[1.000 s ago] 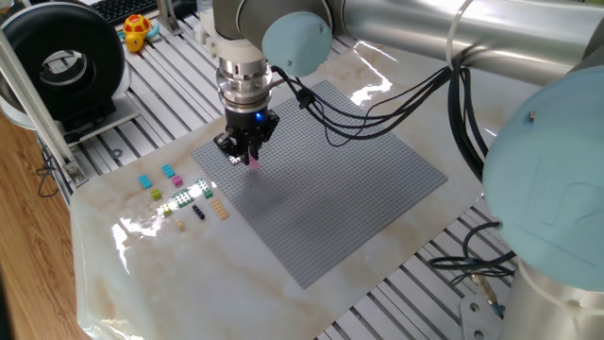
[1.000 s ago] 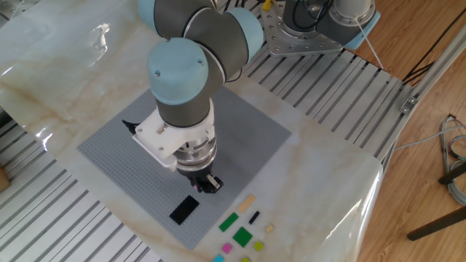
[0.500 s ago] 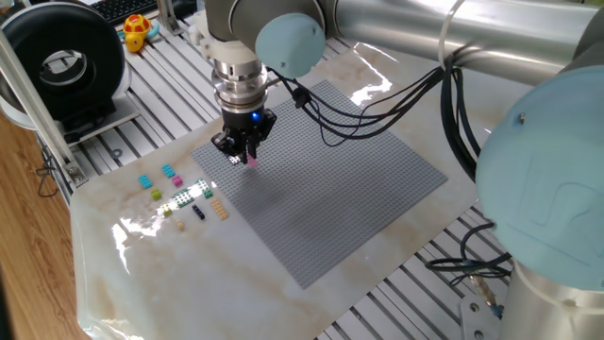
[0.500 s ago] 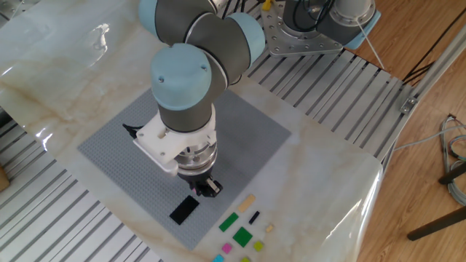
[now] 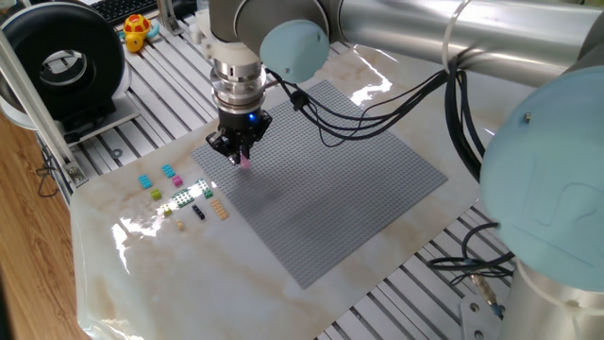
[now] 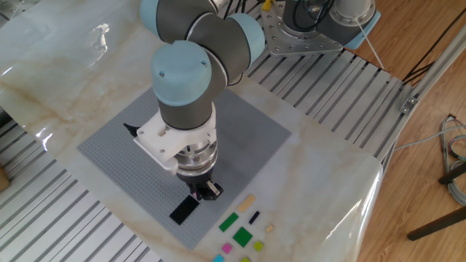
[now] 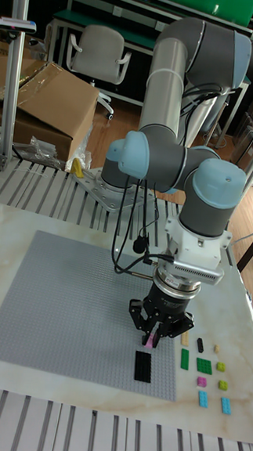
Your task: Stack small Lego blocks randomly, one at a time
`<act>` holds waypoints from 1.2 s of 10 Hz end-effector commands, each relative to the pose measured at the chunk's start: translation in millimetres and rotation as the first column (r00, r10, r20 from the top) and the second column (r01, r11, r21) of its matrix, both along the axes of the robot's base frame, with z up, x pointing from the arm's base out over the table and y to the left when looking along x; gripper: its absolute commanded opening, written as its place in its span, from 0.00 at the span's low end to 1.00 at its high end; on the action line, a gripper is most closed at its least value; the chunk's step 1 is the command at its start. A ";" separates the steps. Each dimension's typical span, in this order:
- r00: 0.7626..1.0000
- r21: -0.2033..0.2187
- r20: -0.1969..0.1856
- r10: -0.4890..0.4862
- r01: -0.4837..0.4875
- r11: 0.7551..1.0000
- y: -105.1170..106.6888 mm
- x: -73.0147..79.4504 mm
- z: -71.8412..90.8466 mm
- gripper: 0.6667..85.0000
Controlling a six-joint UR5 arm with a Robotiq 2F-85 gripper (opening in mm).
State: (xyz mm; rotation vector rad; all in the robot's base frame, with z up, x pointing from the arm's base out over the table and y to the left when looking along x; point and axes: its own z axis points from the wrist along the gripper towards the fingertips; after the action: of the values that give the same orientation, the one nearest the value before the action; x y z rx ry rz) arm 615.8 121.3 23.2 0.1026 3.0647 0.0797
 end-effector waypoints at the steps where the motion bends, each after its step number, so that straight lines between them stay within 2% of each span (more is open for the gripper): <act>1: 1.000 0.020 0.016 0.001 -0.001 1.000 0.5 -0.2 -1.3 0.01; 12: 0.999 0.050 0.052 0.017 -0.020 0.999 3.6 -9.4 -4.9 0.01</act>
State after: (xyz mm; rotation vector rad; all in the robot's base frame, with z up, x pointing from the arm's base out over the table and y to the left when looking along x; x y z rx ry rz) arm 607.8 123.8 16.8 0.0704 3.0212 0.1339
